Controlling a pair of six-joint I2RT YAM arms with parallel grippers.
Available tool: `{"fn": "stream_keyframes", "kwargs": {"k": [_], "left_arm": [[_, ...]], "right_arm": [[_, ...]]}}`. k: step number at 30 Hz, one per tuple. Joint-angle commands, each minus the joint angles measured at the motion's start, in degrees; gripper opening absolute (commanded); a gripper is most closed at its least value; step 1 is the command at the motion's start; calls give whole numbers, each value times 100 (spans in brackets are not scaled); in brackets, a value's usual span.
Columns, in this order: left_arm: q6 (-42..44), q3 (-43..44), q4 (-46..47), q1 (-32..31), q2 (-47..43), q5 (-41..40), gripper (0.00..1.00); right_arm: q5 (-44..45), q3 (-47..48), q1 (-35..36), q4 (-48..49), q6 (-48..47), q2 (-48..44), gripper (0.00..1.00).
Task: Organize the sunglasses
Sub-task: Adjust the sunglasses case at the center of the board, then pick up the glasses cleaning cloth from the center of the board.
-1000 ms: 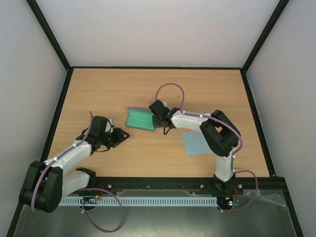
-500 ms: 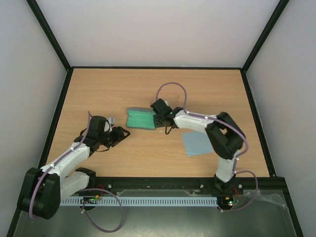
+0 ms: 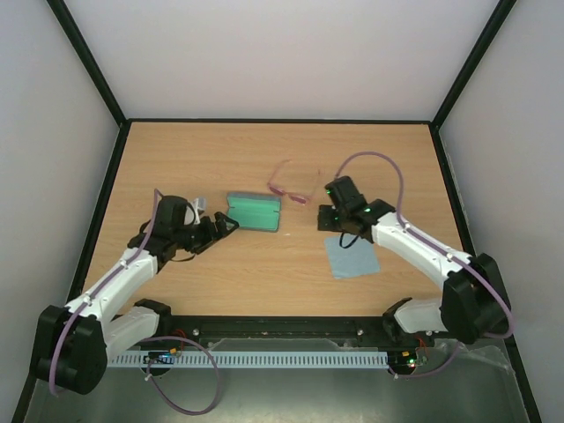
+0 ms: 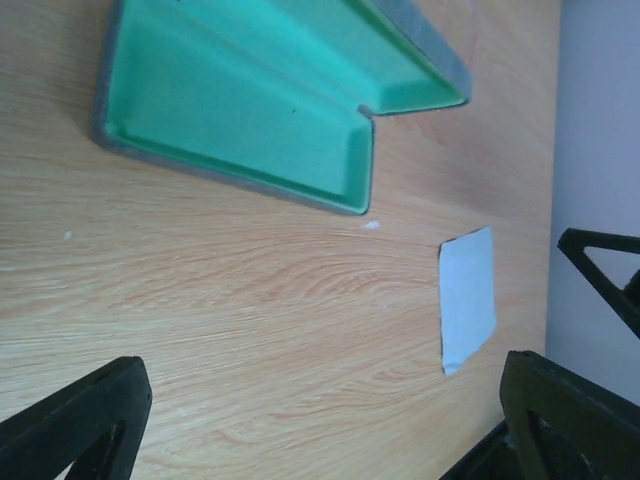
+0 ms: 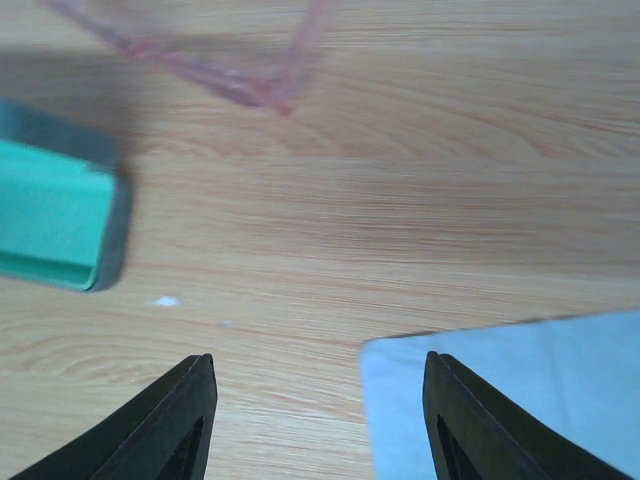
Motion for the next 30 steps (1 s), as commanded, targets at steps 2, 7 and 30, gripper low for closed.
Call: {"fn": "stream_keyframes", "kwargs": {"k": [2, 7, 30], "left_arm": [[104, 588, -648, -20, -86, 92, 99], [-158, 822, -976, -40, -160, 138, 99], [-863, 557, -383, -1561, -266, -966, 99]], "right_arm": [[-643, -102, -900, -628, 113, -403, 57], [-887, -45, -1896, -768, 245, -298, 51], [-532, -1089, -2544, 150, -40, -81, 40]]}}
